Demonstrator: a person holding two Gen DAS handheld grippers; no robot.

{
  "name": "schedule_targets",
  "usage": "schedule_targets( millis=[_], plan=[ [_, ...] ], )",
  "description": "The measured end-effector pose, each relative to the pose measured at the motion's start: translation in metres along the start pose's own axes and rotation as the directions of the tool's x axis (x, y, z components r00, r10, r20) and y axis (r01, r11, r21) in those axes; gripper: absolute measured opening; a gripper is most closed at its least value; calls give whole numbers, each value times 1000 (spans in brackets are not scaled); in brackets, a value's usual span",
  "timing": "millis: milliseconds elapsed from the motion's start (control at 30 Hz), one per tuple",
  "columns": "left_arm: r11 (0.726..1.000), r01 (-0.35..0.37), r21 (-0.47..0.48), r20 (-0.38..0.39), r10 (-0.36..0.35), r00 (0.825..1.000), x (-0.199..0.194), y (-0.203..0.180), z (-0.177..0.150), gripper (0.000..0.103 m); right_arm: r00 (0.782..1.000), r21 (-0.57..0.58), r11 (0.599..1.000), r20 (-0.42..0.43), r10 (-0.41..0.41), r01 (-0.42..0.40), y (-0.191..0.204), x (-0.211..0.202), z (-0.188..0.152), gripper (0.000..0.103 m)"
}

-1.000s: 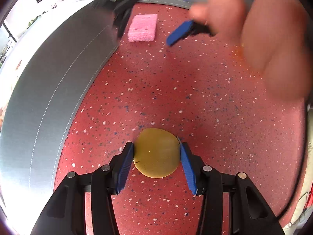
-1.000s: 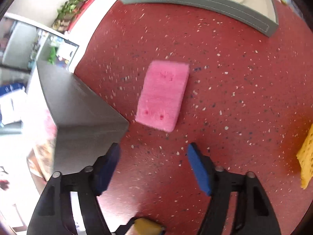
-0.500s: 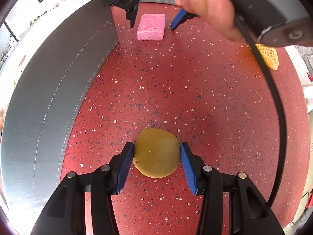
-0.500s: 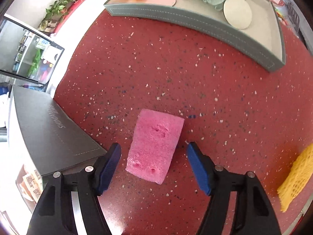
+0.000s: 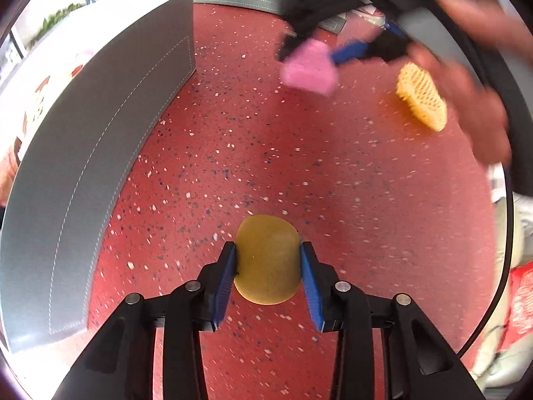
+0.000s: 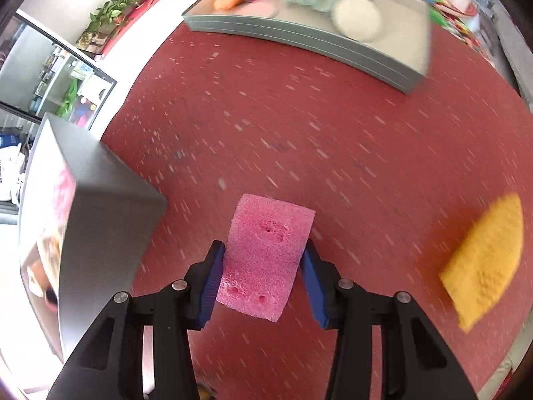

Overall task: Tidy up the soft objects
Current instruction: 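Grasp the pink sponge on the table with the right tool, then carry the yellow round sponge and pink sponge over the white box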

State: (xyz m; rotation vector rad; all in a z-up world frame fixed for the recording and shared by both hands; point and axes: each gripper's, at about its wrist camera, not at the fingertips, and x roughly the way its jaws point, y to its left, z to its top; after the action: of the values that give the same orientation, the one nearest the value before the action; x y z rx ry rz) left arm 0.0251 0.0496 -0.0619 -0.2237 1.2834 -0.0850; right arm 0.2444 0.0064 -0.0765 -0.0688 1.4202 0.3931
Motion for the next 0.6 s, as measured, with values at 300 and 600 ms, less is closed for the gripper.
schedule_targets(
  millis=[300,600],
  plan=[
    [928,291,-230,27,-293,956,-43,44,10,40,1000,95,995,8,-19,18,-58,-42,-59,49],
    [877,364,-314,86,-356,931,-72,61,26,30,998,90,996,58,-6,1,-51,-78,-94,49]
  ],
)
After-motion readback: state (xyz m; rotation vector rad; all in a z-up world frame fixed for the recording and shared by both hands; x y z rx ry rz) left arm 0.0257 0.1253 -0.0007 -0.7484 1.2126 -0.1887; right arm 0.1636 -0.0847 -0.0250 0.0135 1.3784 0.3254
